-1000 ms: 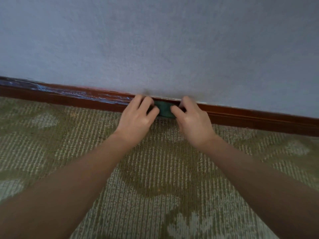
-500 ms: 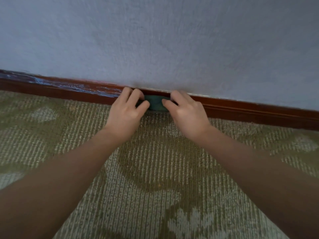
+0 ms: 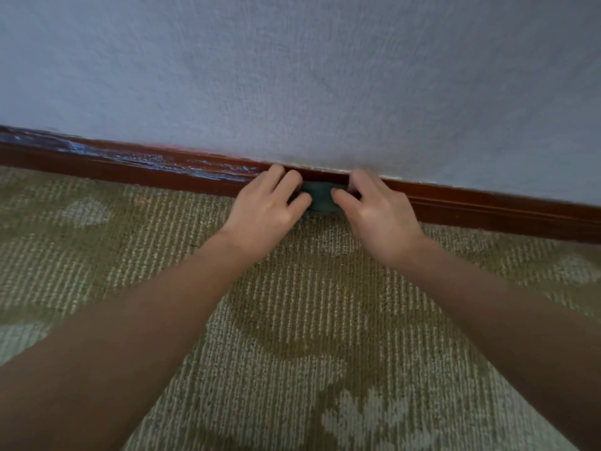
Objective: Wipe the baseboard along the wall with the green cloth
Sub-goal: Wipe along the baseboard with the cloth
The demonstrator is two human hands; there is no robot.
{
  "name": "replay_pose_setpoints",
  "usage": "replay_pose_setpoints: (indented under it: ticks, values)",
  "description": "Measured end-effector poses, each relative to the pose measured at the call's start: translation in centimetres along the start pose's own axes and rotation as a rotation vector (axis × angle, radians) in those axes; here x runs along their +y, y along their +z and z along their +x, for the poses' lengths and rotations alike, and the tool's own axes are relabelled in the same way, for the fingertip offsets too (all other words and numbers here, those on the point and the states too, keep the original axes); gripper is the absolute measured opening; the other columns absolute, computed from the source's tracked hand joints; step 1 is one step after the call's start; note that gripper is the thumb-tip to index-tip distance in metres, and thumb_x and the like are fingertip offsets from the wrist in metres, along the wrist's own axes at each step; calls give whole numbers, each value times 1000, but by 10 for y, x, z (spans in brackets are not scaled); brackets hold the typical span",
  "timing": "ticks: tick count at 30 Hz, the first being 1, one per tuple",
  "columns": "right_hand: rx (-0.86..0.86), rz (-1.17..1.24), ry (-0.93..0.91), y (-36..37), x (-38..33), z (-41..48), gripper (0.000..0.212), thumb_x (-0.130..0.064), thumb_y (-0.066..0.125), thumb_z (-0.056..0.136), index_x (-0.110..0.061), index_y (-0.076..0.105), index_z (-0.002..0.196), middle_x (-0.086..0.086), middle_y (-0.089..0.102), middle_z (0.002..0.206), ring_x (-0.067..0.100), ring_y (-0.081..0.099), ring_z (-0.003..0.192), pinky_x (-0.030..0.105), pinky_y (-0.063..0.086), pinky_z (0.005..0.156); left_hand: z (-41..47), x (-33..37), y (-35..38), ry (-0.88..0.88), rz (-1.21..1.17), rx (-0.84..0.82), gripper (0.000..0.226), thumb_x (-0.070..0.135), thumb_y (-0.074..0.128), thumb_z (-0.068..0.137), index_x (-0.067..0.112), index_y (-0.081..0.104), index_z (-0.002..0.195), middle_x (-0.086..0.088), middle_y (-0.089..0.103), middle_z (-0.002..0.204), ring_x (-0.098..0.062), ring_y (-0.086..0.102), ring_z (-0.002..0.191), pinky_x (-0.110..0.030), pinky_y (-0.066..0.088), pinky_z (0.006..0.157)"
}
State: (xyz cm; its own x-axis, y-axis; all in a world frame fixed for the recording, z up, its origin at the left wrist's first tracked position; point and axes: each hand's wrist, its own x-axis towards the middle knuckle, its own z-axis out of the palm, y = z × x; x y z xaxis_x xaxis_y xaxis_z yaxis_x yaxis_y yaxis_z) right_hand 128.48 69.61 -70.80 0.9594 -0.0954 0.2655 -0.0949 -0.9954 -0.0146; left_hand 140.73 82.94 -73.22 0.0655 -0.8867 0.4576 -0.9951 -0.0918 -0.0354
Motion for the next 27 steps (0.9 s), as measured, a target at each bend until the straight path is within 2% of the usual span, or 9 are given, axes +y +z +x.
replay_pose_setpoints:
  ticks: [2, 7, 10, 16, 20, 23, 25, 27]
  values:
    - [-7, -6, 0, -1, 3, -2, 28, 17, 77, 52, 5, 62, 72, 19, 53, 68, 28, 52, 57, 19, 23, 41, 3, 3, 0, 17, 3, 2, 21, -12, 46, 77, -1, 62, 68, -19, 60, 73, -28, 55, 62, -32, 41, 50]
    - [-49, -19, -56, 9, -10, 9, 24, 17, 74, 51, 3, 60, 65, 19, 57, 69, 29, 55, 58, 20, 26, 38, -11, -14, -4, 55, 65, -72, 17, -12, 51, 78, -2, 64, 71, -18, 60, 75, -30, 57, 66, -34, 45, 54]
    - [-39, -5, -71, 11, -12, 11, 23, 17, 74, 51, 3, 62, 66, 19, 59, 70, 29, 56, 58, 21, 26, 39, -13, -17, -3, 19, 50, -82, 21, -11, 47, 78, -4, 65, 71, -18, 60, 74, -31, 56, 65, -35, 45, 53]
    - [38, 19, 3, -3, 0, 2, 25, 18, 75, 54, 5, 65, 72, 18, 55, 67, 27, 53, 58, 21, 24, 41, -5, -9, -5, -22, -36, -7, 12, -15, 61, 74, -6, 66, 81, -21, 62, 82, -34, 56, 72, -37, 48, 55]
    - [43, 59, 27, 1, -11, 10, 26, 20, 74, 54, 7, 65, 74, 19, 55, 68, 28, 53, 58, 20, 27, 41, -12, -16, -12, -35, -26, -29, 13, -16, 65, 73, -9, 67, 82, -22, 65, 89, -35, 58, 72, -37, 50, 58]
    - [55, 65, 34, 5, -25, 21, 29, 19, 75, 52, 6, 67, 76, 19, 57, 71, 27, 54, 59, 19, 26, 43, -20, -21, -16, -157, -62, 12, 15, -18, 65, 71, -9, 69, 83, -21, 67, 88, -36, 59, 72, -37, 49, 63]
    - [51, 82, 87, 5, -27, 21, 36, 19, 75, 51, 6, 68, 84, 20, 59, 75, 29, 56, 62, 20, 28, 44, -18, -17, -17, -304, -127, 73, 19, -19, 64, 71, -10, 70, 86, -20, 68, 89, -39, 59, 77, -37, 50, 68]
    - [47, 71, 117, 3, -25, 15, 42, 20, 76, 51, 7, 67, 90, 22, 59, 78, 32, 58, 68, 21, 31, 44, -13, -10, -17, -374, -174, 120, 18, -17, 63, 72, -11, 70, 88, -20, 69, 88, -38, 60, 79, -36, 51, 70]
